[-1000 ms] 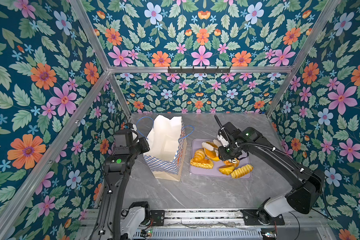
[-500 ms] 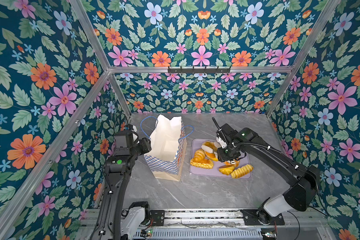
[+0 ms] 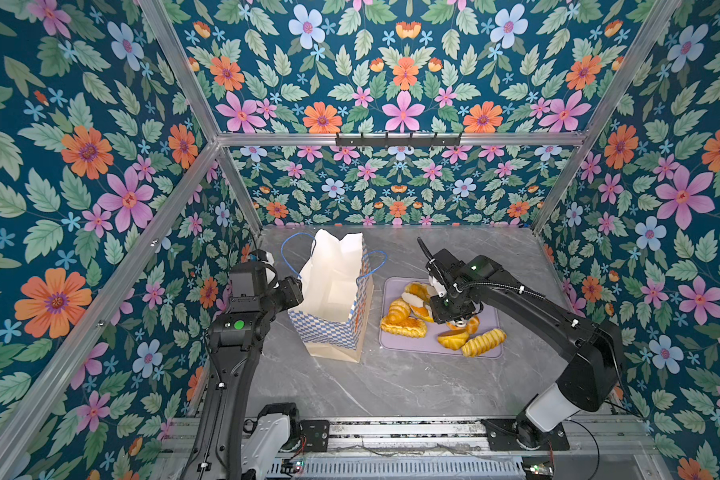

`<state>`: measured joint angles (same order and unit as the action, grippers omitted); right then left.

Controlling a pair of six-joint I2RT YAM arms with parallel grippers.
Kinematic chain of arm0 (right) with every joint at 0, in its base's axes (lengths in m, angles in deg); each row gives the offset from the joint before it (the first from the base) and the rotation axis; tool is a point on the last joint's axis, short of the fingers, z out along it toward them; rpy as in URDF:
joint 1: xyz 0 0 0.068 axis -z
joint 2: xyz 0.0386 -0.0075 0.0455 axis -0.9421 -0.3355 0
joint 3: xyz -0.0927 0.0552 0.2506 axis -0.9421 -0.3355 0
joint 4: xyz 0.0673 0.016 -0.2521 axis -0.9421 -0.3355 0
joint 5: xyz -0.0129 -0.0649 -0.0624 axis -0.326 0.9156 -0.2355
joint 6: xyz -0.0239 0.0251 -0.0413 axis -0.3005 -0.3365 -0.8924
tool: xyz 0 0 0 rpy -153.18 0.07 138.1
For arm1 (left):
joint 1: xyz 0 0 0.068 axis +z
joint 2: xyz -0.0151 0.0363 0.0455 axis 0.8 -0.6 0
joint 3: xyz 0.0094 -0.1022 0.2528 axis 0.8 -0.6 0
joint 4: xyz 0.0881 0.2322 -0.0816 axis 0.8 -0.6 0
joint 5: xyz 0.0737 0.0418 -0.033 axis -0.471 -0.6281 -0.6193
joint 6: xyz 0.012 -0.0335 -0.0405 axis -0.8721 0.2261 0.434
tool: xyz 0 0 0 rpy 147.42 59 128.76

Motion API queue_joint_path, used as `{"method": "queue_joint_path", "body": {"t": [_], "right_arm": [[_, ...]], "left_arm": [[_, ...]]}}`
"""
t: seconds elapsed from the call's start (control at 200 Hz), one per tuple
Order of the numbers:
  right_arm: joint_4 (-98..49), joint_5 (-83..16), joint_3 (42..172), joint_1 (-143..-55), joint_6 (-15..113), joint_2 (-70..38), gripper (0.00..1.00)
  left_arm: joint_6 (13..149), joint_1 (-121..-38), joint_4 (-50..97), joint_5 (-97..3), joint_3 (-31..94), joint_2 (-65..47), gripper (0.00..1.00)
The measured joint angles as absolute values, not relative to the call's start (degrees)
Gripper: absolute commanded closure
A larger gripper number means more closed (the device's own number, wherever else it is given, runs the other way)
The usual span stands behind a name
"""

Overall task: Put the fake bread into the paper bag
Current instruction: 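Lower the tongs onto a golden bun and pinch it with the right gripper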

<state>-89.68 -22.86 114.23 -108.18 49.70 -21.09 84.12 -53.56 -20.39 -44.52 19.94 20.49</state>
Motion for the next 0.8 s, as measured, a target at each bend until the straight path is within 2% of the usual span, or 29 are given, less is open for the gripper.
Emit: {"method": "queue_joint_path", "body": {"t": [0.155, 0.26, 0.52, 0.8], "right_arm": [[-88.74, -22.72, 114.1, -108.18, 49.74, -21.73, 0.53], [-88.3, -22.72, 113.9, -108.16, 49.74, -22.1, 0.56], [-87.71, -22.68, 113.4, -108.18, 49.79, -21.9, 0.67], [-88.15, -21.54, 112.81, -108.16, 50.2, -17.9, 0.7]], "left_arm": [[84.12, -53.56, -20.39, -44.52, 19.85, 20.59, 0.42], [84.12, -53.56, -20.39, -44.54, 19.85, 20.62, 0.37], [84.14, -53.56, -20.39, -44.54, 20.31, 20.77, 0.31], [85.15, -53.56, -20.37, -44.67, 20.61, 21.18, 0.28]]}}
